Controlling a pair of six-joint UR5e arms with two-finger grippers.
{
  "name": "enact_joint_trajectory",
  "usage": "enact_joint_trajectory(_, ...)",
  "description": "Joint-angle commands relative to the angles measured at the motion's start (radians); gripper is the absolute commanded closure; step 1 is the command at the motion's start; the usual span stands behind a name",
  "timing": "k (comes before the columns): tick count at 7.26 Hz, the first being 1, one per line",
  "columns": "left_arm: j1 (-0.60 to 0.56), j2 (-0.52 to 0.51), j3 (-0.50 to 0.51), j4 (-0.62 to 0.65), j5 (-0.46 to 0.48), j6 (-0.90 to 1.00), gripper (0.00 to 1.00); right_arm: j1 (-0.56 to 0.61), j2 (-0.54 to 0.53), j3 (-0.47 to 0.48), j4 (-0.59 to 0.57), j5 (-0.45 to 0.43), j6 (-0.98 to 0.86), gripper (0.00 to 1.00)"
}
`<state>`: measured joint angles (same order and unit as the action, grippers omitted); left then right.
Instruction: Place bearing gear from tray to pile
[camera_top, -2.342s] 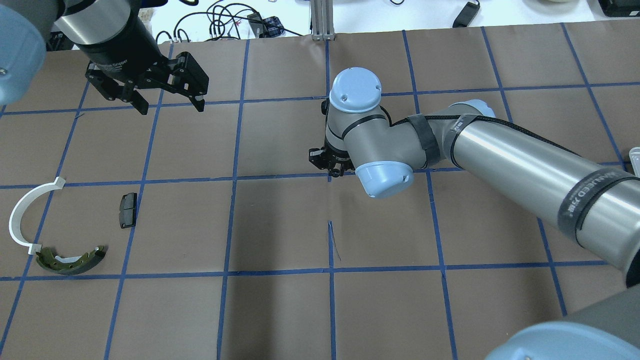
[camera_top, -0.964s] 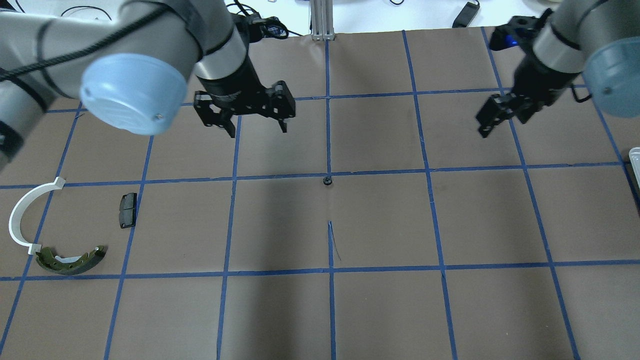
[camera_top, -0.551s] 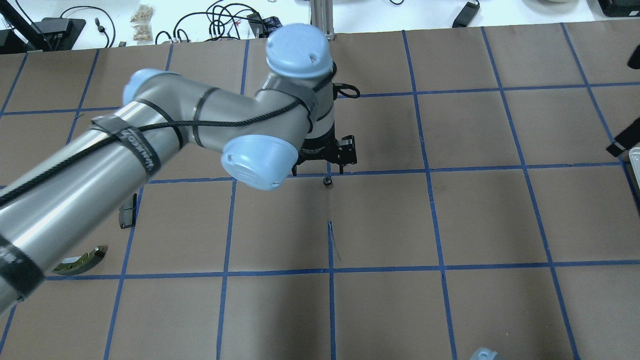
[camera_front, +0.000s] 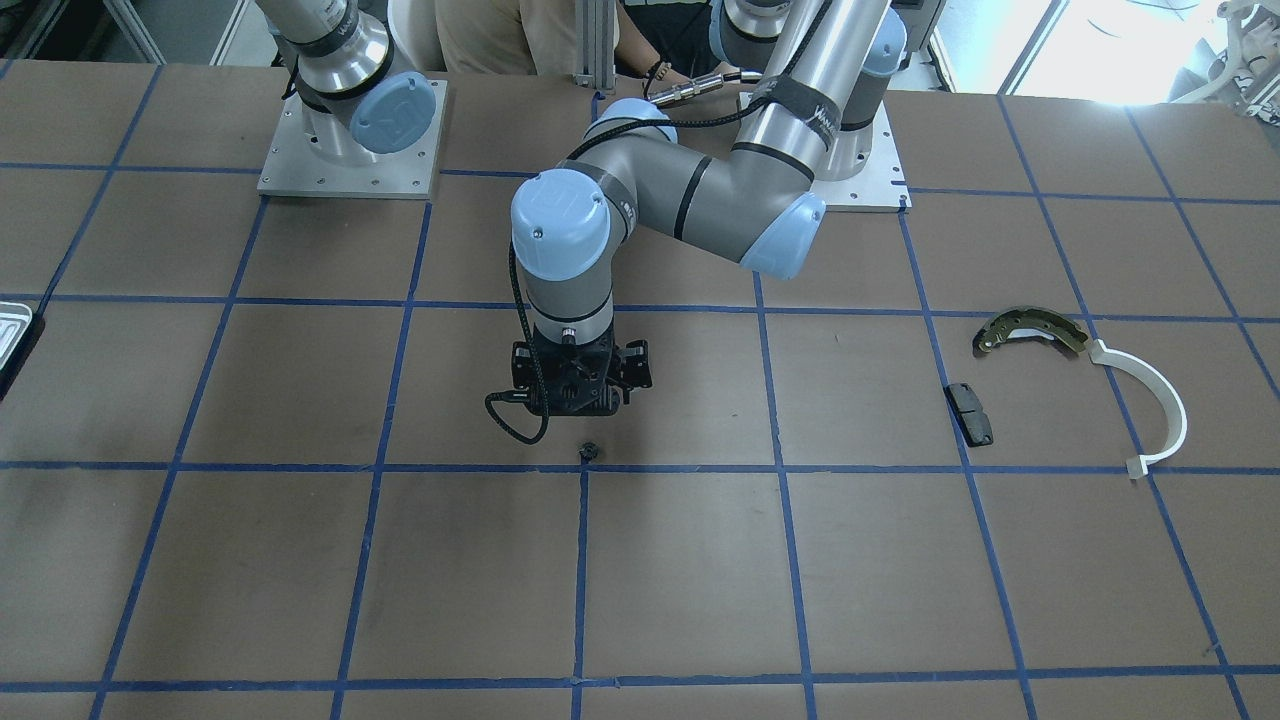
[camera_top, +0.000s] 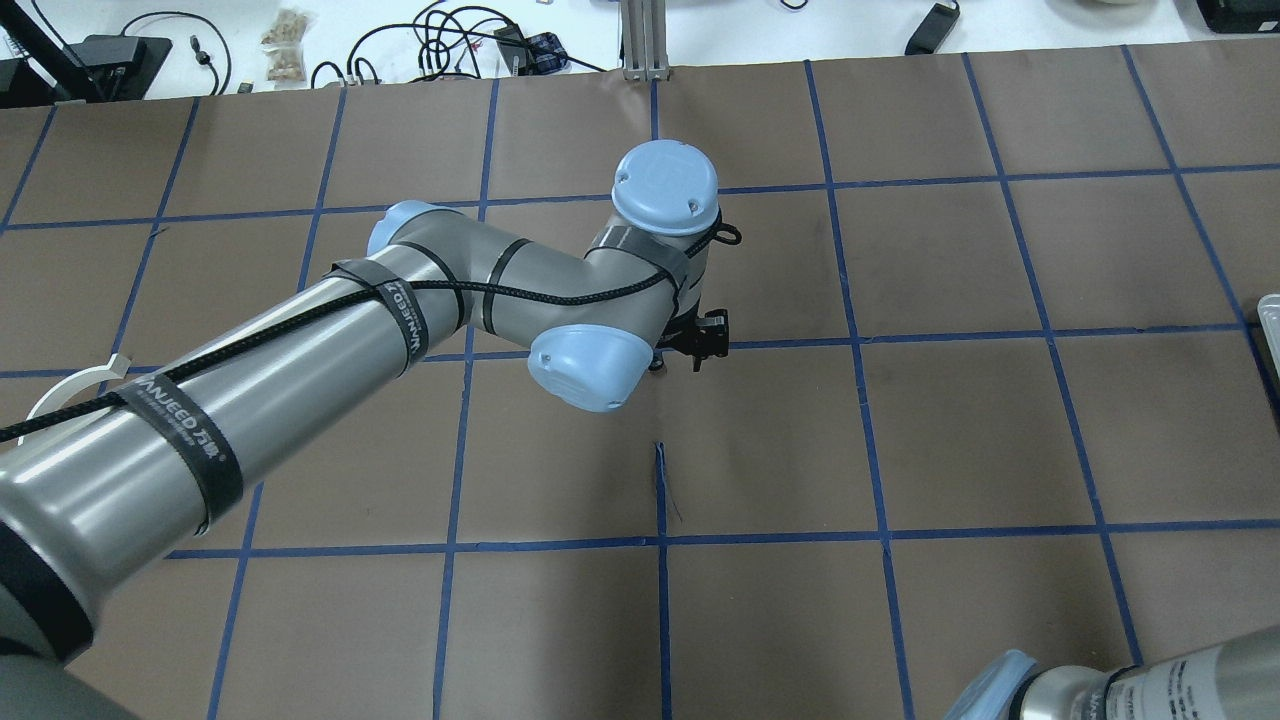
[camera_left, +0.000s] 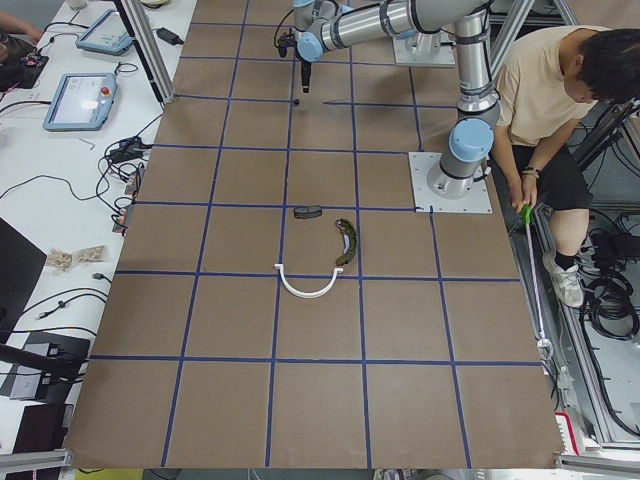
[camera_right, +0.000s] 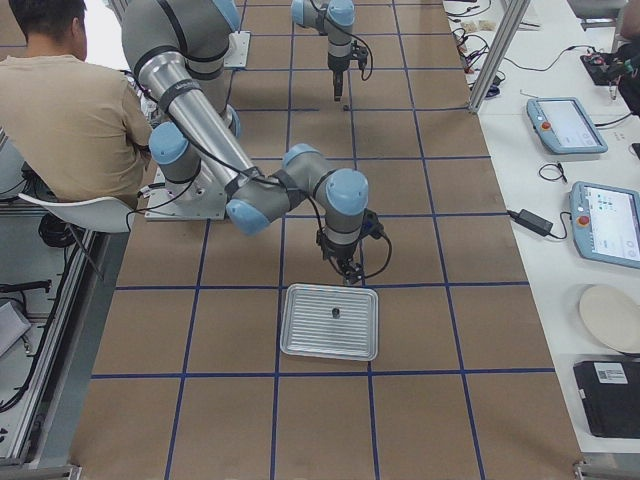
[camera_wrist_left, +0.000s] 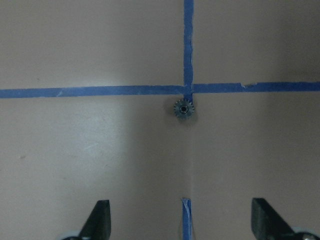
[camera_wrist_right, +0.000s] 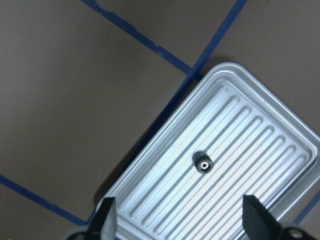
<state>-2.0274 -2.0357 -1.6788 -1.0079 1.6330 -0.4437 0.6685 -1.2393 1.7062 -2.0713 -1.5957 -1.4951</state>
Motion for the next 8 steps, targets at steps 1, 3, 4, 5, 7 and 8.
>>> enact_joint_trajectory(1,0.027,-0.053,0.004,0.078,-0.022,0.013,0.00,-0.061,0.113,-0.026,-0.029,0.082,-0.039,0.11)
enact_joint_trajectory(3,0.052,-0.092,0.000,0.080,-0.053,0.043,0.00,-0.061,0.193,-0.022,-0.082,0.080,-0.042,0.14)
enact_joint_trajectory(4,0.052,-0.106,0.007,0.080,-0.055,0.036,0.00,-0.061,0.214,-0.022,-0.154,0.077,-0.040,0.19)
enact_joint_trajectory(5,0.052,-0.115,0.005,0.084,-0.055,0.033,0.00,-0.061,0.228,-0.025,-0.159,0.077,-0.037,0.30)
enact_joint_trajectory(7,0.049,-0.116,0.005,0.092,-0.055,0.036,0.04,-0.059,0.227,-0.026,-0.158,0.076,-0.025,0.56)
enact_joint_trajectory(8,0.049,-0.110,0.007,0.092,-0.055,0.051,0.33,-0.061,0.222,-0.023,-0.153,0.068,-0.022,0.70)
